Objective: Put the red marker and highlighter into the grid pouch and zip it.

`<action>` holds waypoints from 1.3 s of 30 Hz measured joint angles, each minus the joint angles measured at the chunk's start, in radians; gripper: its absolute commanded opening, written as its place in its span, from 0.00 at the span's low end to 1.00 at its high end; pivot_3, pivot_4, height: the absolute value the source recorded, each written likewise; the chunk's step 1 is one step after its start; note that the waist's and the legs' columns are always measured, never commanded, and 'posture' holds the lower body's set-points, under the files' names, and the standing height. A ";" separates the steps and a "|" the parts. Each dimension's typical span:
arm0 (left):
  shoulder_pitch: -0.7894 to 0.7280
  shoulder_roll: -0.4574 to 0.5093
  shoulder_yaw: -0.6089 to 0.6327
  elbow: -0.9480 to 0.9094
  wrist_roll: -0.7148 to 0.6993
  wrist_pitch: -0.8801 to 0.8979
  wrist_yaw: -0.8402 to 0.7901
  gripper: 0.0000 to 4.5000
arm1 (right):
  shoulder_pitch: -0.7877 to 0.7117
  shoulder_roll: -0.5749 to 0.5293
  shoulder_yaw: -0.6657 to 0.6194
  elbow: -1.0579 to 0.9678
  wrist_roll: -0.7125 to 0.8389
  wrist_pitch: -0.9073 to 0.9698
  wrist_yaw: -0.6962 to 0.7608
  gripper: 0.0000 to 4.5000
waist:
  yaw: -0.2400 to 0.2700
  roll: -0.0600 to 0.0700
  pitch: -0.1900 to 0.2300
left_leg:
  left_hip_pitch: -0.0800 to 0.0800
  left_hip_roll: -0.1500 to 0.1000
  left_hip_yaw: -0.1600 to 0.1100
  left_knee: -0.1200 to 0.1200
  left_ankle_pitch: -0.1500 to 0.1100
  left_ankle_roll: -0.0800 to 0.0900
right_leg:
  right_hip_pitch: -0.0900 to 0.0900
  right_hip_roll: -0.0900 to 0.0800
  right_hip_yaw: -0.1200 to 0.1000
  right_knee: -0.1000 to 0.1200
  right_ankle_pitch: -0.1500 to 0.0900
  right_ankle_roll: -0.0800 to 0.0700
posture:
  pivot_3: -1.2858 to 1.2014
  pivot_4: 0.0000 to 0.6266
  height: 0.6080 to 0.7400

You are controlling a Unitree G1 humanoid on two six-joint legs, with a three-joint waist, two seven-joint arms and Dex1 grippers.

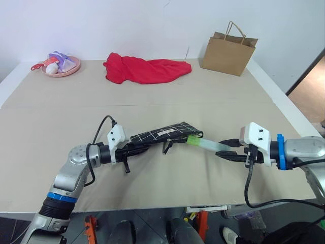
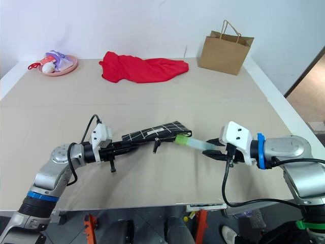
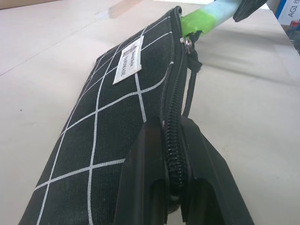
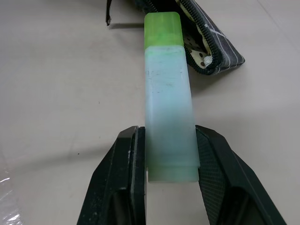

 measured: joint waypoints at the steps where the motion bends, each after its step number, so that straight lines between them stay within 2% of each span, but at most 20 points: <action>1: 0.000 0.000 0.000 0.000 0.002 0.000 0.000 0.00 | -0.019 0.006 0.011 0.013 0.001 -0.001 0.003 0.25 | 0.000 0.000 0.000 | 0.000 0.000 0.000 0.000 0.000 0.000 | 0.000 0.000 0.000 0.000 0.000 0.000 | 0.52 0.24 1.00; 10: 0.003 0.006 0.000 0.000 0.006 -0.010 -0.005 0.00 | -0.069 0.049 -0.019 0.028 0.136 0.072 0.034 0.25 | 0.002 0.000 0.000 | 0.000 0.000 0.000 0.000 0.000 0.000 | 0.000 0.000 0.000 0.000 0.000 0.000 | 0.52 0.24 1.00; 22: 0.003 0.007 -0.001 0.000 0.008 -0.012 -0.007 0.00 | -0.081 0.046 0.002 0.056 0.103 0.081 0.046 0.25 | 0.002 0.000 0.000 | 0.000 0.000 0.000 0.001 0.000 0.000 | 0.000 0.000 0.000 0.001 0.000 0.000 | 0.52 0.24 1.00; 30: 0.004 0.012 -0.002 0.000 0.007 -0.014 -0.006 0.00 | 0.033 0.009 -0.082 -0.044 0.158 0.095 0.072 0.25 | 0.007 0.000 0.000 | 0.001 0.000 -0.001 0.001 0.000 0.000 | 0.001 0.000 -0.001 0.001 0.001 0.000 | 0.52 0.24 1.00; 39: 0.003 0.012 -0.002 0.000 0.007 -0.014 -0.008 0.00 | 0.038 0.010 -0.059 -0.010 0.108 0.085 0.042 0.25 | 0.007 0.000 0.000 | 0.002 0.000 0.000 0.001 0.001 -0.002 | 0.002 0.000 0.000 0.001 0.001 0.000 | 0.52 0.24 1.00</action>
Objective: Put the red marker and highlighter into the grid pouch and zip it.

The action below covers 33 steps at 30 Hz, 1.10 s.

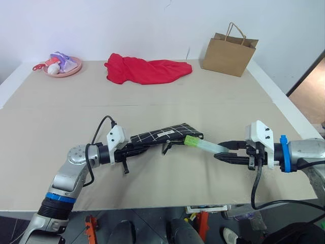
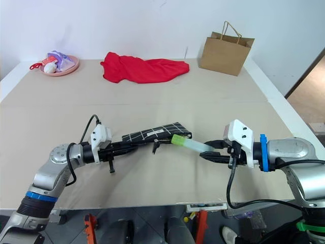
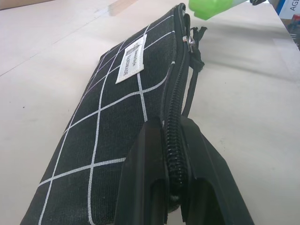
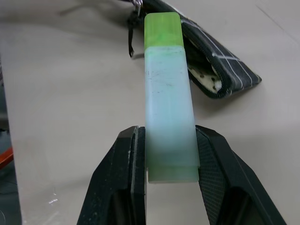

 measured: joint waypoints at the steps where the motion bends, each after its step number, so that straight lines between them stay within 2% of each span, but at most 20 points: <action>1: 0.000 0.000 0.000 0.000 0.000 0.000 0.000 0.00 | -0.003 0.000 0.004 0.009 -0.005 -0.002 -0.001 0.25 | 0.000 0.000 0.000 | 0.000 0.000 0.000 0.000 0.000 0.000 | 0.000 0.000 0.000 0.000 0.000 0.000 | 0.52 0.24 1.00; 12: 0.000 0.001 0.000 0.000 -0.001 0.005 0.002 0.00 | -0.091 0.026 0.077 0.098 -0.049 -0.023 -0.001 0.25 | 0.002 0.000 0.000 | 0.000 0.000 0.000 0.000 0.000 0.000 | 0.000 0.000 0.000 0.000 0.000 0.000 | 0.52 0.24 1.00; 17: -0.002 0.002 -0.001 0.001 -0.001 0.006 0.000 0.00 | -0.228 0.049 0.204 0.142 -0.136 -0.044 0.004 0.25 | 0.002 0.000 0.000 | 0.001 0.000 0.000 0.000 0.000 0.000 | 0.000 0.000 0.000 0.000 0.000 0.000 | 0.52 0.24 1.00; 21: -0.009 0.001 -0.004 0.010 0.000 0.005 0.000 0.00 | -0.349 0.113 0.339 0.182 -0.231 -0.050 0.008 0.25 | 0.002 0.000 0.000 | 0.001 0.001 0.001 0.000 0.000 -0.001 | -0.001 0.001 0.000 0.001 0.001 -0.001 | 0.52 0.24 1.00; 25: -0.009 0.002 -0.004 0.013 0.000 0.005 0.000 0.00 | -0.394 0.139 0.378 0.195 -0.266 -0.057 0.019 0.25 | 0.005 0.000 0.000 | 0.000 0.001 0.001 0.000 0.000 -0.001 | -0.001 0.000 0.001 0.001 0.002 -0.003 | 0.52 0.24 1.00; 26: -0.009 0.002 -0.004 0.019 0.000 0.006 0.001 0.00 | -0.454 0.181 0.439 0.199 -0.319 -0.061 0.022 0.25 | 0.004 0.000 0.000 | 0.000 0.001 0.001 0.000 0.000 -0.001 | -0.002 0.001 0.001 0.001 0.002 -0.004 | 0.52 0.24 1.00; 33: -0.008 0.001 -0.007 0.026 0.001 0.006 0.000 0.00 | -0.535 0.288 0.518 0.220 -0.406 -0.064 -0.006 0.25 | 0.006 0.000 0.000 | -0.001 0.001 0.001 0.000 0.001 -0.001 | -0.003 0.001 0.000 0.003 0.003 -0.007 | 0.52 0.24 1.00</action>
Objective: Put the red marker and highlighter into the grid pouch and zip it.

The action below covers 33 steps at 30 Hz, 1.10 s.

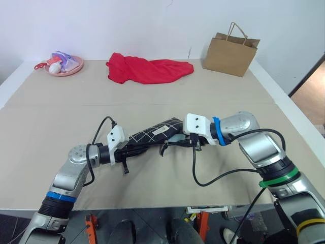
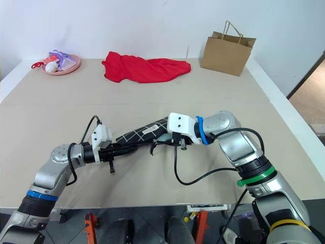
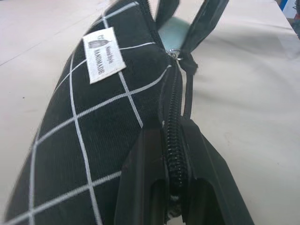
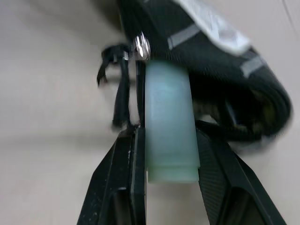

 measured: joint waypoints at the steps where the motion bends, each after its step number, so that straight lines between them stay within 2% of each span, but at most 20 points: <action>1: -0.001 -0.001 0.000 0.000 0.000 0.000 0.000 0.00 | -0.003 0.008 0.001 0.000 -0.003 0.001 -0.002 0.25 | 0.001 0.000 0.000 | 0.000 0.000 0.000 0.000 0.000 0.000 | 0.000 0.000 0.000 0.000 0.000 0.000 | 0.52 0.24 1.00; 7: -0.006 -0.001 0.000 0.000 0.000 0.000 0.001 0.00 | -0.003 -0.015 -0.014 -0.002 0.001 0.008 0.003 0.25 | 0.007 0.000 0.000 | -0.001 -0.001 0.000 0.000 0.000 0.000 | -0.001 -0.001 0.000 0.000 0.000 0.000 | 0.52 0.24 1.00; 8: -0.006 -0.001 0.000 0.000 0.000 0.000 0.001 0.00 | -0.003 -0.016 -0.017 0.000 -0.002 0.007 -0.002 0.37 | 0.007 0.000 0.000 | -0.001 0.000 0.000 0.000 0.000 0.000 | -0.001 0.000 0.000 0.000 0.000 0.000 | 0.52 0.24 1.00; 13: -0.007 -0.007 -0.002 0.001 0.000 -0.001 0.004 0.00 | -0.020 0.049 -0.020 0.059 -0.028 0.003 -0.082 0.77 | 0.002 0.000 0.000 | -0.001 0.000 0.000 0.000 0.001 -0.001 | -0.002 0.001 0.000 0.003 0.000 -0.002 | 0.52 0.24 1.00; 19: -0.011 -0.009 -0.002 0.002 0.000 -0.001 0.004 0.00 | -0.020 0.048 -0.036 0.060 -0.024 0.003 -0.095 0.77 | 0.005 0.000 0.000 | -0.001 0.000 0.000 0.000 0.001 -0.001 | -0.002 0.000 0.000 0.004 0.000 -0.002 | 0.52 0.24 1.00; 20: -0.014 -0.013 -0.003 0.002 -0.001 -0.001 0.005 0.00 | -0.012 0.020 -0.055 0.056 -0.010 0.005 -0.077 0.77 | 0.006 0.000 0.000 | -0.001 -0.001 0.000 0.000 0.001 -0.001 | -0.002 0.000 0.000 0.004 -0.001 -0.002 | 0.52 0.24 1.00; 22: -0.014 -0.014 -0.002 0.001 -0.002 -0.001 0.009 0.00 | 0.017 -0.048 -0.140 0.041 0.039 0.014 -0.037 0.77 | 0.009 0.000 0.000 | -0.001 -0.001 0.000 0.000 0.001 -0.001 | -0.002 -0.001 0.000 0.004 -0.001 -0.001 | 0.52 0.24 1.00; 23: -0.014 -0.015 -0.002 0.001 -0.003 -0.001 0.009 0.00 | 0.023 -0.053 -0.152 0.036 0.047 0.015 -0.034 0.77 | 0.009 0.000 0.000 | -0.001 -0.001 0.000 0.000 0.001 -0.001 | -0.002 -0.001 0.000 0.004 -0.001 -0.001 | 0.52 0.24 1.00; 26: -0.014 -0.024 0.002 0.001 -0.009 0.005 0.015 0.00 | 0.111 -0.097 -0.317 -0.033 0.177 0.056 0.003 0.77 | 0.008 0.000 0.000 | -0.001 -0.001 -0.001 0.000 0.001 -0.001 | -0.002 -0.001 -0.001 0.004 -0.001 -0.001 | 0.52 0.24 1.00; 27: -0.014 -0.025 0.002 0.001 -0.010 0.006 0.015 0.00 | 0.116 -0.098 -0.324 -0.037 0.185 0.059 0.005 0.77 | 0.008 0.000 0.000 | -0.001 -0.001 -0.001 0.000 0.001 -0.001 | -0.002 0.000 -0.001 0.004 -0.001 -0.001 | 0.52 0.24 1.00; 29: -0.014 -0.033 0.009 0.000 -0.022 0.012 0.027 0.00 | 0.175 -0.114 -0.417 -0.085 0.261 0.092 0.022 0.77 | 0.008 0.000 0.000 | -0.001 -0.001 -0.002 0.000 0.001 -0.001 | -0.001 0.000 -0.001 0.005 -0.002 -0.001 | 0.52 0.24 1.00; 30: -0.019 -0.041 0.031 0.000 -0.034 0.029 0.042 0.00 | 0.346 -0.126 -0.574 -0.213 0.414 0.209 0.032 0.77 | 0.008 -0.001 0.000 | 0.001 -0.001 -0.003 0.000 0.001 -0.001 | 0.001 0.000 -0.002 0.005 -0.002 -0.001 | 0.52 0.24 1.00; 33: -0.018 -0.043 0.036 0.000 -0.041 0.033 0.048 0.00 | 0.436 -0.103 -0.579 -0.252 0.455 0.274 0.019 0.77 | 0.000 0.000 0.000 | 0.003 -0.001 -0.001 0.000 0.001 -0.001 | 0.002 0.000 0.000 0.005 -0.005 0.004 | 0.52 0.24 1.00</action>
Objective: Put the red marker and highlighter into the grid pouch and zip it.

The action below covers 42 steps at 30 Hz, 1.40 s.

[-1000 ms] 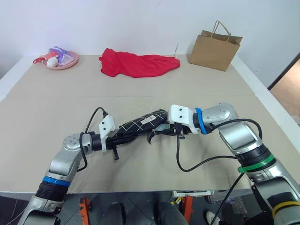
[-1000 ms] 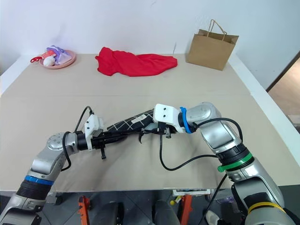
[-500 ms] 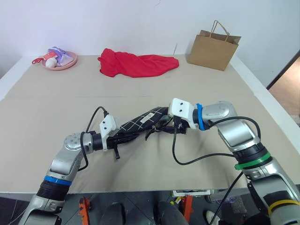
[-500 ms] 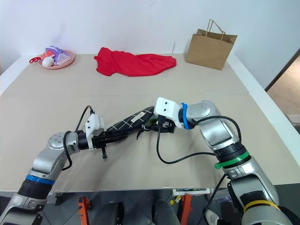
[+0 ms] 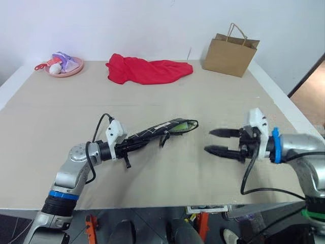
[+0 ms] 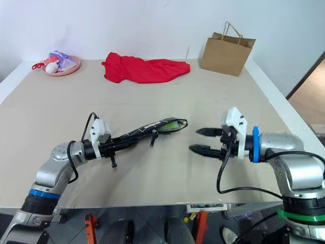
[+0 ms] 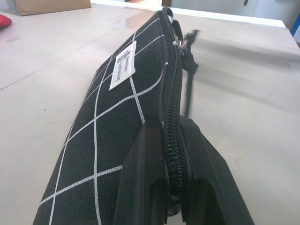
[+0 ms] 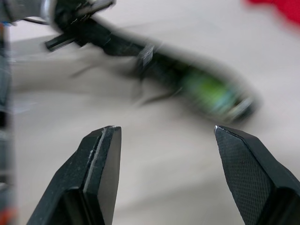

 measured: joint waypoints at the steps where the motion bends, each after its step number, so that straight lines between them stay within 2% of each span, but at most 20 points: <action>1: 0.000 -0.002 0.000 0.000 -0.001 0.000 0.000 0.00 | 0.012 0.002 0.001 -0.007 0.000 0.005 -0.007 0.77 | -0.001 0.000 0.000 | 0.001 0.000 0.000 0.000 0.000 0.000 | 0.001 0.000 0.000 0.000 0.000 0.000 | 0.52 0.24 1.00; 3: 0.000 -0.003 0.001 0.000 -0.002 0.006 0.000 0.00 | 0.094 0.039 0.043 -0.064 -0.003 0.038 -0.080 0.77 | -0.002 -0.003 0.000 | 0.006 0.000 -0.001 0.000 0.000 0.000 | 0.005 0.001 -0.001 0.001 0.000 0.000 | 0.52 0.24 1.00; 5: -0.001 -0.004 0.001 0.002 -0.003 0.013 0.000 0.00 | 0.103 0.096 0.087 -0.072 -0.012 0.074 -0.143 0.77 | -0.008 -0.003 0.000 | 0.010 0.000 -0.001 0.000 0.000 0.000 | 0.007 0.001 0.000 0.001 0.000 -0.001 | 0.52 0.24 1.00; 7: -0.012 -0.011 -0.001 0.003 -0.003 0.015 0.000 0.00 | 0.048 0.218 0.184 -0.041 -0.064 0.122 -0.305 0.77 | -0.019 -0.002 0.001 | 0.011 -0.001 -0.001 0.000 0.003 -0.003 | 0.008 0.001 0.001 0.002 0.002 -0.002 | 0.52 0.24 1.00; 10: -0.015 -0.012 -0.001 0.004 -0.004 0.017 -0.001 0.00 | -0.027 0.308 0.229 -0.018 -0.081 0.136 -0.389 0.77 | -0.019 -0.003 0.001 | 0.011 -0.001 -0.002 -0.001 0.003 -0.003 | 0.008 0.002 0.002 0.001 0.003 -0.001 | 0.52 0.24 1.00; 11: -0.021 -0.015 -0.004 0.005 -0.004 0.019 -0.002 0.00 | -0.104 0.366 0.266 0.018 -0.091 0.140 -0.443 0.77 | -0.018 -0.003 0.001 | 0.010 -0.001 -0.002 -0.001 0.003 -0.003 | 0.007 0.001 0.002 0.001 0.002 -0.001 | 0.52 0.24 1.00; 17: -0.027 -0.014 -0.004 0.005 -0.003 0.020 -0.001 0.00 | -0.181 0.408 0.306 0.064 -0.096 0.142 -0.467 0.77 | -0.015 -0.003 0.001 | 0.007 -0.002 -0.002 -0.003 0.002 -0.004 | 0.005 0.001 0.001 0.001 -0.002 0.000 | 0.52 0.24 1.00; 20: -0.027 -0.014 -0.004 0.005 -0.003 0.020 0.000 0.00 | -0.182 0.407 0.310 0.064 -0.091 0.143 -0.464 0.59 | -0.015 -0.003 0.001 | 0.006 -0.002 -0.002 -0.003 0.001 -0.005 | 0.004 0.001 0.001 0.001 -0.003 0.000 | 0.52 0.24 1.00; 22: -0.027 -0.014 -0.004 0.005 -0.002 0.020 0.000 0.00 | -0.183 0.407 0.310 0.066 -0.091 0.143 -0.466 0.38 | -0.015 -0.003 0.001 | 0.005 -0.002 -0.002 -0.003 0.001 -0.005 | 0.003 0.001 0.001 0.001 -0.003 0.000 | 0.52 0.24 1.00; 23: -0.027 -0.014 -0.004 0.005 -0.002 0.020 0.000 0.00 | -0.185 0.408 0.310 0.072 -0.091 0.142 -0.469 0.32 | -0.015 -0.003 0.001 | 0.005 -0.001 -0.002 -0.003 0.001 -0.005 | 0.003 0.001 0.001 0.001 -0.003 0.000 | 0.52 0.24 1.00; 26: -0.027 -0.014 -0.004 0.005 -0.002 0.020 0.001 0.00 | -0.193 0.416 0.310 0.088 -0.091 0.136 -0.474 0.02 | -0.016 -0.003 0.001 | 0.005 -0.001 -0.002 -0.003 0.001 -0.005 | 0.003 0.001 0.001 0.001 -0.002 -0.001 | 0.52 0.24 1.00; 36: -0.027 -0.013 -0.004 0.005 -0.002 0.020 0.001 0.00 | -0.194 0.391 0.309 0.088 -0.086 0.121 -0.453 0.02 | -0.016 -0.003 0.001 | 0.005 -0.001 -0.002 -0.003 0.001 -0.005 | 0.003 0.001 0.001 0.001 -0.002 0.000 | 0.52 0.24 1.00; 42: -0.026 -0.011 -0.008 0.004 0.001 0.021 0.002 0.00 | -0.127 0.274 0.271 0.071 -0.080 0.096 -0.414 0.02 | -0.015 -0.003 0.001 | 0.005 -0.002 -0.002 -0.003 0.001 -0.005 | 0.003 0.000 0.001 0.001 -0.003 0.000 | 0.52 0.24 1.00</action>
